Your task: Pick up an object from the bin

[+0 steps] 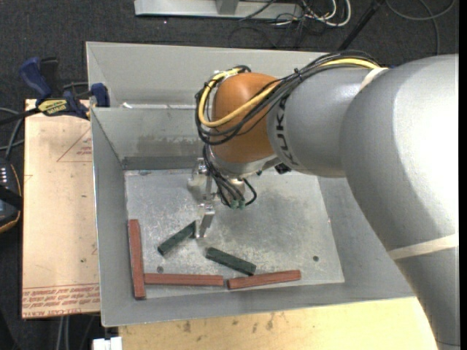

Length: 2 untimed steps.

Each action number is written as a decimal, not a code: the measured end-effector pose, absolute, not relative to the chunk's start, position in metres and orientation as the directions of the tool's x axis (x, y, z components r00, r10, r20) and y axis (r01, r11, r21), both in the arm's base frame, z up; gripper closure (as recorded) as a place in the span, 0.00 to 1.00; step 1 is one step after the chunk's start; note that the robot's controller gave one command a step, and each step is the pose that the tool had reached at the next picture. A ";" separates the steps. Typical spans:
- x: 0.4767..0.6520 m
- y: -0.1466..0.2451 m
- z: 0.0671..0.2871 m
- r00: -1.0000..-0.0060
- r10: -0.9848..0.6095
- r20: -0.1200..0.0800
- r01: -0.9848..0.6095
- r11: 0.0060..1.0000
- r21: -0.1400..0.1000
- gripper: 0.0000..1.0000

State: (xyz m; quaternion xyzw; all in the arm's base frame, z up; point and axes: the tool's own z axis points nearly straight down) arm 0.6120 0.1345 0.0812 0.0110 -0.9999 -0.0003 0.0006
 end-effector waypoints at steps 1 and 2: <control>0.560 0.170 0.078 -0.929 -0.368 -0.023 -0.368 0.930 0.001 1.00; 0.560 0.170 0.078 -0.930 -0.368 -0.023 -0.368 0.930 0.001 1.00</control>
Offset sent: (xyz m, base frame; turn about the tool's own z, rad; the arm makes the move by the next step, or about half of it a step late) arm 0.0000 0.0000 0.0000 0.0000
